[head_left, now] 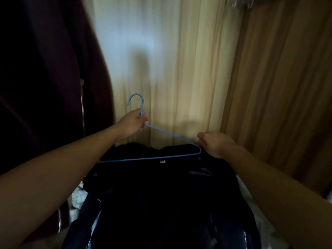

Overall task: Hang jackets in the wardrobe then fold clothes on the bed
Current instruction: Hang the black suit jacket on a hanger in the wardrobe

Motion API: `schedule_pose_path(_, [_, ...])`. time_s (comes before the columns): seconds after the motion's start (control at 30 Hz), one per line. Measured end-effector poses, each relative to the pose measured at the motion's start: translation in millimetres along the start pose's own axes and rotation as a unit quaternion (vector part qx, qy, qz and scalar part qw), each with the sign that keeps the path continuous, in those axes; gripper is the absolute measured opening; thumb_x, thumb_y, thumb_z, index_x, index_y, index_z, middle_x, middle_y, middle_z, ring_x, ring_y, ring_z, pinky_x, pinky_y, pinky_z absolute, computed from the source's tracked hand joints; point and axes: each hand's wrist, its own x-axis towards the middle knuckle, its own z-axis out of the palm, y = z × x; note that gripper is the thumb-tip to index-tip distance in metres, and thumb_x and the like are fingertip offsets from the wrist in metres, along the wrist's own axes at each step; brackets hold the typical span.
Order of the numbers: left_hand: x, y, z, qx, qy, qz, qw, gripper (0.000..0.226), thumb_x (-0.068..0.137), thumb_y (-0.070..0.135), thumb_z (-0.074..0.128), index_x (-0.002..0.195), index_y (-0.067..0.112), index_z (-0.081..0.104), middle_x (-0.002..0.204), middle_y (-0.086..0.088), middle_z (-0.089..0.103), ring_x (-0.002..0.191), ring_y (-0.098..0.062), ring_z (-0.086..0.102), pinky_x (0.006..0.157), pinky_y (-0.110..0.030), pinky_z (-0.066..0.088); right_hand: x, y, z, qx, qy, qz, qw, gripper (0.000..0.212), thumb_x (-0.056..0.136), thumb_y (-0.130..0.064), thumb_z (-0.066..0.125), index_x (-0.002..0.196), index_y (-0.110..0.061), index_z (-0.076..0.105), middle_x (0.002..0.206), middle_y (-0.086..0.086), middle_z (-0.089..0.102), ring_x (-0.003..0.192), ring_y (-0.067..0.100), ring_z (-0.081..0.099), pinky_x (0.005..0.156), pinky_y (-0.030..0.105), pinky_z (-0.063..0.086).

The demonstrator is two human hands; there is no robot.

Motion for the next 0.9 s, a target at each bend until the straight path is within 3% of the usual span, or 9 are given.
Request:
schedule_pose_path(0.07, [-2,-22,14,0.004,-0.004,-0.007,1.0,0.021,0.105,0.019,0.047,0.084,0.017,0.047,0.071,-0.002,0.051,0.059,-0.013,0.045,0.057,-0.029,0.038,5,12,29,0.016,-0.045,0.058,0.997,0.04,0.108,-0.045,0.036,0.127,-0.017,0.057,0.134,0.015,0.058,0.119,0.034,0.057,0.094,0.042,0.05])
schedule_pose_path(0.17, [-4,-48,35,0.022,-0.01,-0.008,1.0,0.023,0.104,0.016,0.047,0.081,0.018,0.049,0.072,-0.001,0.05,0.063,-0.013,0.044,0.06,-0.029,0.038,8,28,77,0.003,-0.094,0.127,0.987,0.065,0.103,-0.056,0.043,0.153,-0.017,0.034,0.154,0.019,0.037,0.136,0.037,0.043,0.103,0.043,0.044])
schedule_pose_path(0.23, [-1,-62,47,0.039,-0.009,-0.003,0.999,0.025,0.104,0.018,0.046,0.079,0.019,0.048,0.071,0.002,0.05,0.064,-0.01,0.044,0.061,-0.028,0.037,12,37,104,0.004,-0.102,0.153,0.983,0.082,0.098,-0.063,0.049,0.161,-0.023,0.015,0.161,0.02,0.022,0.141,0.041,0.033,0.106,0.048,0.041])
schedule_pose_path(0.3, [4,-75,58,0.037,-0.007,-0.006,0.999,0.026,0.105,0.021,0.046,0.08,0.02,0.048,0.07,0.004,0.05,0.063,-0.01,0.044,0.061,-0.03,0.037,20,43,121,0.036,-0.086,0.173,0.98,0.091,0.095,-0.059,0.058,0.161,-0.023,0.006,0.16,0.022,0.021,0.139,0.043,0.036,0.102,0.049,0.043])
schedule_pose_path(0.4, [10,-85,73,0.016,-0.005,0.004,1.0,0.025,0.106,0.023,0.046,0.082,0.02,0.048,0.071,0.004,0.05,0.065,-0.011,0.044,0.065,-0.032,0.038,36,52,131,0.078,-0.024,0.18,0.98,0.064,0.095,-0.046,0.063,0.146,-0.016,0.038,0.136,0.02,0.052,0.114,0.037,0.057,0.082,0.04,0.049])
schedule_pose_path(0.5, [12,-87,85,0.017,-0.008,0.004,1.0,0.024,0.106,0.025,0.046,0.083,0.019,0.048,0.073,0.001,0.052,0.068,-0.013,0.047,0.067,-0.034,0.04,42,49,125,0.131,0.019,0.149,0.98,0.021,0.098,-0.037,0.055,0.103,-0.017,0.057,0.11,0.017,0.066,0.091,0.031,0.061,0.072,0.036,0.049])
schedule_pose_path(0.67, [18,-69,91,0.009,0.023,-0.004,1.0,0.024,0.106,0.024,0.047,0.084,0.016,0.051,0.073,-0.003,0.057,0.066,-0.014,0.05,0.064,-0.031,0.04,39,23,80,0.2,0.117,0.067,0.97,0.029,0.099,-0.032,0.049,0.119,-0.014,0.062,0.111,0.014,0.067,0.101,0.033,0.062,0.084,0.041,0.052])
schedule_pose_path(0.8, [26,-42,88,0.01,0.041,-0.004,0.999,0.025,0.105,0.025,0.05,0.082,0.016,0.052,0.074,-0.001,0.057,0.069,-0.018,0.054,0.062,-0.03,0.038,38,-4,49,0.241,0.096,0.02,0.965,0.021,0.099,-0.029,0.05,0.103,-0.013,0.063,0.099,0.011,0.068,0.092,0.029,0.064,0.082,0.044,0.054])
schedule_pose_path(0.9, [32,-29,81,0.056,0.031,0.032,0.997,0.026,0.103,0.022,0.052,0.078,0.02,0.048,0.079,-0.002,0.057,0.08,-0.024,0.057,0.072,-0.031,0.038,35,-12,32,0.219,0.08,0.019,0.972,0.023,0.101,-0.027,0.048,0.111,-0.011,0.06,0.104,0.016,0.067,0.098,0.033,0.064,0.082,0.042,0.053])
